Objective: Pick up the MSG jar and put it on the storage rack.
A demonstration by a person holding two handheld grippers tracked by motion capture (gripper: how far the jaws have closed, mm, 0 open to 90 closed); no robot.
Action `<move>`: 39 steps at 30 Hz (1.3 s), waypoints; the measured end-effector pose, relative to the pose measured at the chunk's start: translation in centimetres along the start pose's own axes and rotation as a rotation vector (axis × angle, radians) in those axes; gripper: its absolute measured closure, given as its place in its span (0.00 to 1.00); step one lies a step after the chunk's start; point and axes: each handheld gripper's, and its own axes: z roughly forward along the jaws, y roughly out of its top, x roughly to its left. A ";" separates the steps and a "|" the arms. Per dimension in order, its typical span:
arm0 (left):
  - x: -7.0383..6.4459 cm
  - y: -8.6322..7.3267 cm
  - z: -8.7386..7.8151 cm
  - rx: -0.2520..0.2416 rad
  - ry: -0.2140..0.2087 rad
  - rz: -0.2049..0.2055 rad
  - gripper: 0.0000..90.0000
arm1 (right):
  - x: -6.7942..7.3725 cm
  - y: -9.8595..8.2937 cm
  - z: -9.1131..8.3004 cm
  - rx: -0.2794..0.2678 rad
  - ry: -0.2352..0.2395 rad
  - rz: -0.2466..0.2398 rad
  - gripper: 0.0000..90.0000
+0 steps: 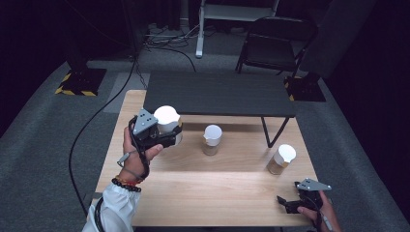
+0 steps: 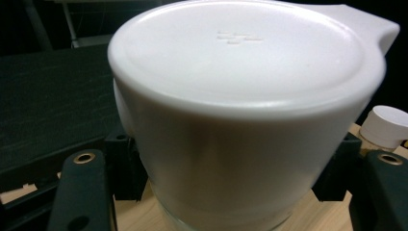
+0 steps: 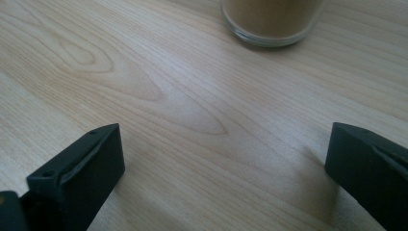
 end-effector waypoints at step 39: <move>0.5 6.0 3.3 -0.048 0.013 -0.001 0.34 | 0.1 0.1 0.0 0.001 -0.008 0.008 0.00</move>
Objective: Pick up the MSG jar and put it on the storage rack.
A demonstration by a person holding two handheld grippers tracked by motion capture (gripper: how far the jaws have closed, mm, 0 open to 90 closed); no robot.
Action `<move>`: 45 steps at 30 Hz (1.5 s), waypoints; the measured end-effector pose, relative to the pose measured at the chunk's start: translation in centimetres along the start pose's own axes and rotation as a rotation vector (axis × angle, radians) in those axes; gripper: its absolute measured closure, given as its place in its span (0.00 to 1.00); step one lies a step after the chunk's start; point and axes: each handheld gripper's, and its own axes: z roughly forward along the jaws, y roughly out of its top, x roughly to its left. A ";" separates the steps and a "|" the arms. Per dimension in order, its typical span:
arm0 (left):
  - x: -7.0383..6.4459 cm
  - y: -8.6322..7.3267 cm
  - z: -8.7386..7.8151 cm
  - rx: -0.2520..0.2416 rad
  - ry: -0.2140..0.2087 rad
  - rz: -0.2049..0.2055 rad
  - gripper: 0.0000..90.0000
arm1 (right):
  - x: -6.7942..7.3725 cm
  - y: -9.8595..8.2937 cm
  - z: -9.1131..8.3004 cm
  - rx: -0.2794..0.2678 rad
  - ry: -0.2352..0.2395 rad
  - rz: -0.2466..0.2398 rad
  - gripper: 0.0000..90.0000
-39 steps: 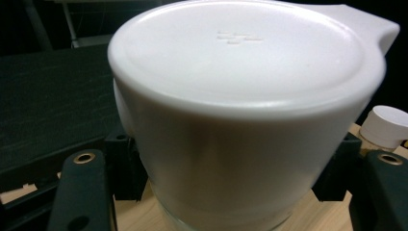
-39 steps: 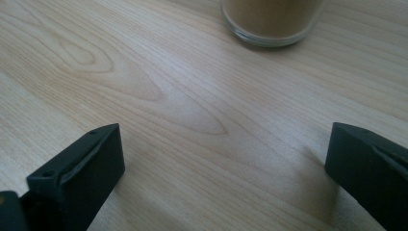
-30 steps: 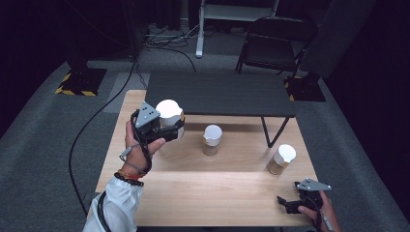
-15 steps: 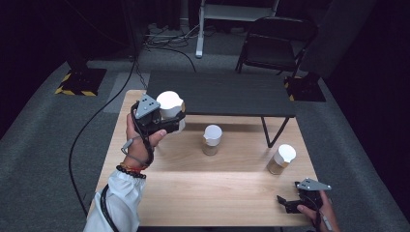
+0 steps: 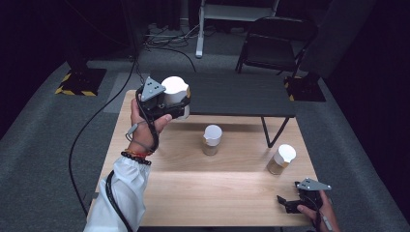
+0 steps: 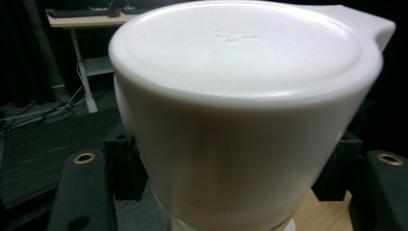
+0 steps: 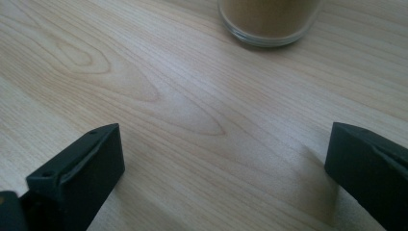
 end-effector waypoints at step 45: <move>0.1 1.5 7.5 0.070 0.078 0.024 0.30 | 0.0 0.0 0.0 0.000 0.000 0.001 0.00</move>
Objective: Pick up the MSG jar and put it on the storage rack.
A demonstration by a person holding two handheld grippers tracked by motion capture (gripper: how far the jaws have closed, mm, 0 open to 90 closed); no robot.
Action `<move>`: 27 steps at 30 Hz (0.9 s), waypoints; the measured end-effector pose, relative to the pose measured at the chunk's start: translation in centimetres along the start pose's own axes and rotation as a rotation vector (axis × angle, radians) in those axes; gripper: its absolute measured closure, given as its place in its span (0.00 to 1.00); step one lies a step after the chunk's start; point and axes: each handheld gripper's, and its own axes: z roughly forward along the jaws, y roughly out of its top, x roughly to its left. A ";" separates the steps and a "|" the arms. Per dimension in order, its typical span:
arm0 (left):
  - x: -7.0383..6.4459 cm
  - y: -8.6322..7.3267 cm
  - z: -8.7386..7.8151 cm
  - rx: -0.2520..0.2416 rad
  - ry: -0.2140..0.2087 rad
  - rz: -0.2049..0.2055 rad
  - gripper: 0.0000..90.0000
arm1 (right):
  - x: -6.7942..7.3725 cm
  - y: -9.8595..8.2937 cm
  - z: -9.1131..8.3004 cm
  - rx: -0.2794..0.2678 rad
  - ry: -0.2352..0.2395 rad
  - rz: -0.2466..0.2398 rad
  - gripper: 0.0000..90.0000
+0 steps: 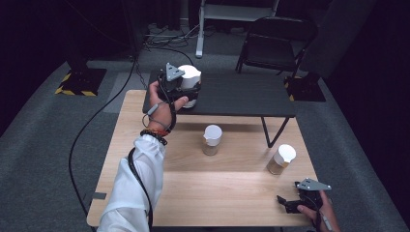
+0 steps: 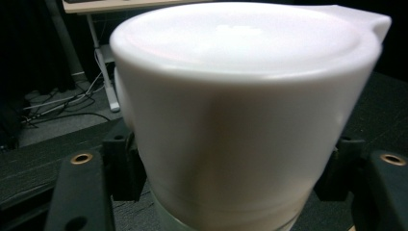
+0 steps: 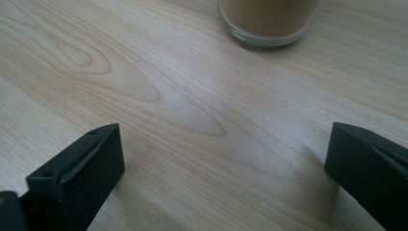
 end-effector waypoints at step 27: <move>-1.4 -2.0 -1.6 -0.037 0.029 0.046 0.06 | 0.1 0.0 0.0 0.000 -0.004 0.004 0.00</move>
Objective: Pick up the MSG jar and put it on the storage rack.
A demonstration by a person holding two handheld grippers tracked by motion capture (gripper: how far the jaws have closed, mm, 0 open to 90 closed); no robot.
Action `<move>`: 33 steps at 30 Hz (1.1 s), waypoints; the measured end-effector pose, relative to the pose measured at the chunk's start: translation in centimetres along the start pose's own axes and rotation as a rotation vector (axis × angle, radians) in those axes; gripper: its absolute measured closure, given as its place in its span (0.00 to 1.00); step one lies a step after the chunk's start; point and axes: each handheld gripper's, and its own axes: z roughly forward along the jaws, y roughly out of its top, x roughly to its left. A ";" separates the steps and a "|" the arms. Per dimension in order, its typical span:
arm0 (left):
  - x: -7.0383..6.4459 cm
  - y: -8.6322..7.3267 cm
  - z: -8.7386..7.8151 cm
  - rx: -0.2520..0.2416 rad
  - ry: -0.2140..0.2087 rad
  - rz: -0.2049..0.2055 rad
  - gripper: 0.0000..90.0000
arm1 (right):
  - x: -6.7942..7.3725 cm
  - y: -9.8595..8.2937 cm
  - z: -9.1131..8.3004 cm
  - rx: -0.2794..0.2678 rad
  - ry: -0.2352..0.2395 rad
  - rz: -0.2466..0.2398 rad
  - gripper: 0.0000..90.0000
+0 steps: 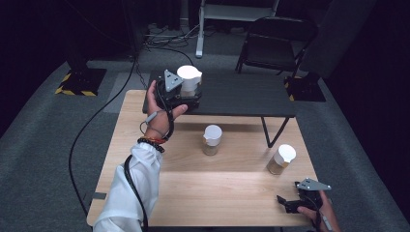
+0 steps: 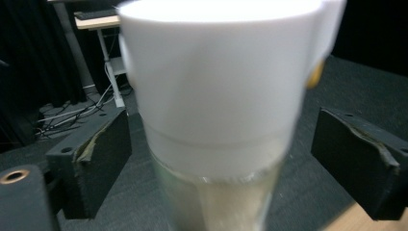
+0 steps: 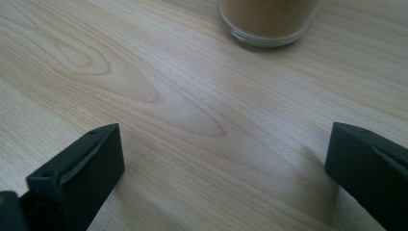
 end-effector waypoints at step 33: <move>-1.6 -7.4 -6.6 0.001 -0.042 0.122 0.01 | 0.0 0.0 0.0 -0.001 -0.002 -0.001 0.00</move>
